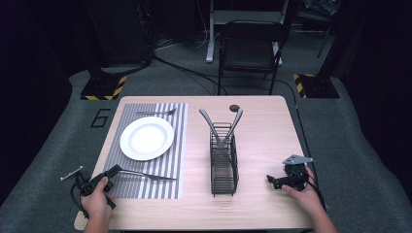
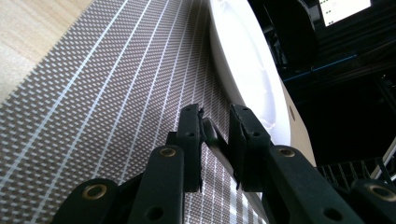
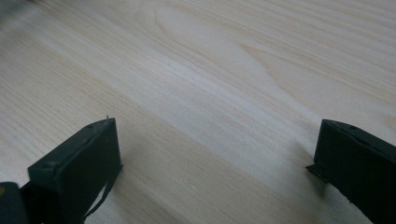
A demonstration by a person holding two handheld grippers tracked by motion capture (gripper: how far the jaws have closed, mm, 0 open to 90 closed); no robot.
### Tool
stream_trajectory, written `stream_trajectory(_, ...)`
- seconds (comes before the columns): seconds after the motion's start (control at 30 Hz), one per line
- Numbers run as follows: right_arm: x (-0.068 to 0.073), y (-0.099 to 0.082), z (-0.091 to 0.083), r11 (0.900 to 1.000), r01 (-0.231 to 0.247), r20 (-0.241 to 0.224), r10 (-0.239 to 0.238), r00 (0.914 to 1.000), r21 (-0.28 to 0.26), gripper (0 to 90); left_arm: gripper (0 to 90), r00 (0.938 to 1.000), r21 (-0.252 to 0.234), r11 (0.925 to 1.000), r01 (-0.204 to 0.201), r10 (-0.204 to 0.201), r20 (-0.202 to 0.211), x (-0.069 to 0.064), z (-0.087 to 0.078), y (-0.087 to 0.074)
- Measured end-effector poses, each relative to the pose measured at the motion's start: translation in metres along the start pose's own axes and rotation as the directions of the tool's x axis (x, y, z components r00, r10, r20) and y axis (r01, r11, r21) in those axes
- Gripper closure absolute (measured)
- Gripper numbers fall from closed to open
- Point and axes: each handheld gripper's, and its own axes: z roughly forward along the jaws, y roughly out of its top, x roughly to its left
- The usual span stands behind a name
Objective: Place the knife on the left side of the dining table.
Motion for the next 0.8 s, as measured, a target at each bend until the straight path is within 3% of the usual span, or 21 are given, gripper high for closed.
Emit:
stream_trajectory(0.5,0.0,0.0,0.0,1.0,0.0,0.0,0.0,1.0,0.0,0.0,72.7,0.9982,0.002,0.9998,-0.018,0.018,-0.057,0.0043,-0.0023,-0.0011)
stream_trajectory(0.8,0.0,0.0,0.0,1.0,0.0,0.0,0.0,1.0,0.0,0.0,71.6,0.993,-0.005,0.9988,-0.048,0.047,-0.109,0.0031,-0.0091,0.0003)
